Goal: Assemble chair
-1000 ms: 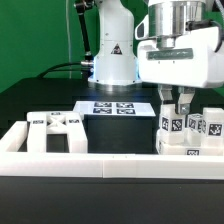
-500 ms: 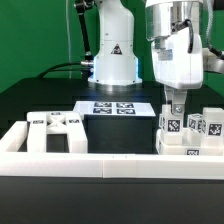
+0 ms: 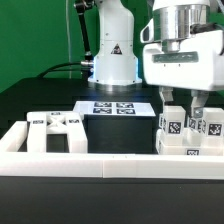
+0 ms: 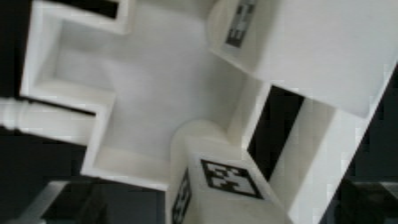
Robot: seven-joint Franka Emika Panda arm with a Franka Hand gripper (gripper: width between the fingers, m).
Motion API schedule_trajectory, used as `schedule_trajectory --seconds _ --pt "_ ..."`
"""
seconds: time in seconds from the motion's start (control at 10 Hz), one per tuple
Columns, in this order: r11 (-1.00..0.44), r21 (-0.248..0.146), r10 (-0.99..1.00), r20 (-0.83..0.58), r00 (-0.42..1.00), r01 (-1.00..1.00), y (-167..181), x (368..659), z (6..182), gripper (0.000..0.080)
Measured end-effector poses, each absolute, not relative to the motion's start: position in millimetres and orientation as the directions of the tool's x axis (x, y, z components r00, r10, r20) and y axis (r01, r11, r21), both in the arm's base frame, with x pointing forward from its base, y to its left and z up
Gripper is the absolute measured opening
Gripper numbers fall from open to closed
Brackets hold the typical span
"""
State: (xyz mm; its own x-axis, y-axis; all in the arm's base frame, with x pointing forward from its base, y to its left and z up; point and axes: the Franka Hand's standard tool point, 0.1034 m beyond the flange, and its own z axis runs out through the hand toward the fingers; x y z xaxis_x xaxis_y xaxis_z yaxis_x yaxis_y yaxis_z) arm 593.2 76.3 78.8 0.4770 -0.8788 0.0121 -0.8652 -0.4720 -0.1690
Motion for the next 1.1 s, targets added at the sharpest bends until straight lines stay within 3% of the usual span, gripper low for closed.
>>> schedule_trajectory --seconds 0.4,0.6,1.1 --pt "-0.706 -0.154 -0.705 0.061 0.707 -0.691 75 593 77.8 0.0649" --pt "-0.867 -0.104 -0.498 0.109 0.861 -0.488 78 592 77.3 0.0649" --pt "-0.995 -0.033 -0.097 0.151 0.984 -0.093 60 601 83.1 0.0649"
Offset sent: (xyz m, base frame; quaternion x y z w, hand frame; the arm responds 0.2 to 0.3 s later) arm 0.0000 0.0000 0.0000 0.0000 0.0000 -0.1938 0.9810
